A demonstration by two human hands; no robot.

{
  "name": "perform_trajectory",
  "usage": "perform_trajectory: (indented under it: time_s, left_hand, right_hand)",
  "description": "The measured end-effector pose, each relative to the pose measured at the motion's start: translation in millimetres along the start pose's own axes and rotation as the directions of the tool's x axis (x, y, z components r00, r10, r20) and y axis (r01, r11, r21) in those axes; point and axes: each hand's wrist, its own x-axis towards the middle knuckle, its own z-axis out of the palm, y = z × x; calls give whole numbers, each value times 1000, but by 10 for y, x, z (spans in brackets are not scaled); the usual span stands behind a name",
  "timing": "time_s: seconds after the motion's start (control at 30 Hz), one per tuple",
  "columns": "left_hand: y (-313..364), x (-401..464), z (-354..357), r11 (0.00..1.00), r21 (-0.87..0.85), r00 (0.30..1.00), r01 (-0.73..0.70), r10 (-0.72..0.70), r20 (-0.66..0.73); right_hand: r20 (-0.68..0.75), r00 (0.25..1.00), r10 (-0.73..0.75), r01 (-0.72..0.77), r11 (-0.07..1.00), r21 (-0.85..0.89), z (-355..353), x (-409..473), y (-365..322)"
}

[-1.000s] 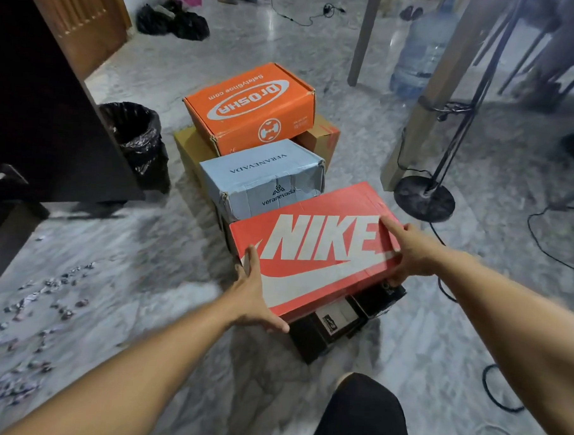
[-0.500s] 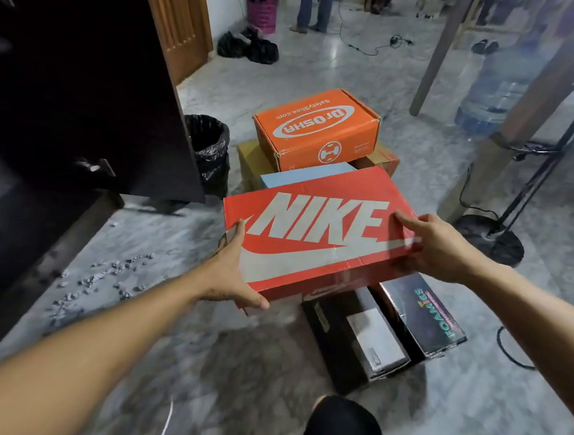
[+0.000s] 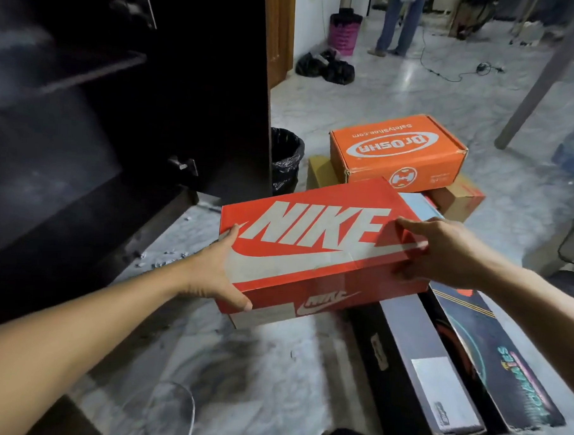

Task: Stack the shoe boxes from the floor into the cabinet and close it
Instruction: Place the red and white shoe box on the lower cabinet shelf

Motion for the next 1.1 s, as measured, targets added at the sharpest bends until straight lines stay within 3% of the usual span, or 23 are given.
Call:
perform_trajectory:
  time_s: [0.4,0.63,0.93,1.1]
  left_hand:
    - [-256,-410,-580,984,-119,971,131,-151,-187]
    - [-475,-575,-823,955,-256,888,149,-243,-389]
    - [-1110,-286,-1064,873,-451,815,186,-394,-426]
    - [-1676,-96,-1185,811,-516,722,277,-530,-444]
  right_hand:
    - [-25,989,-148,149,984,97,98,474,-837]
    - [-55,969,-241,245,964,103,151,858,-1308]
    - [-65,952,-298,303,950,82,432,1738,-1956]
    - [-57,933,-357,361,925,120,752,2265,-2460]
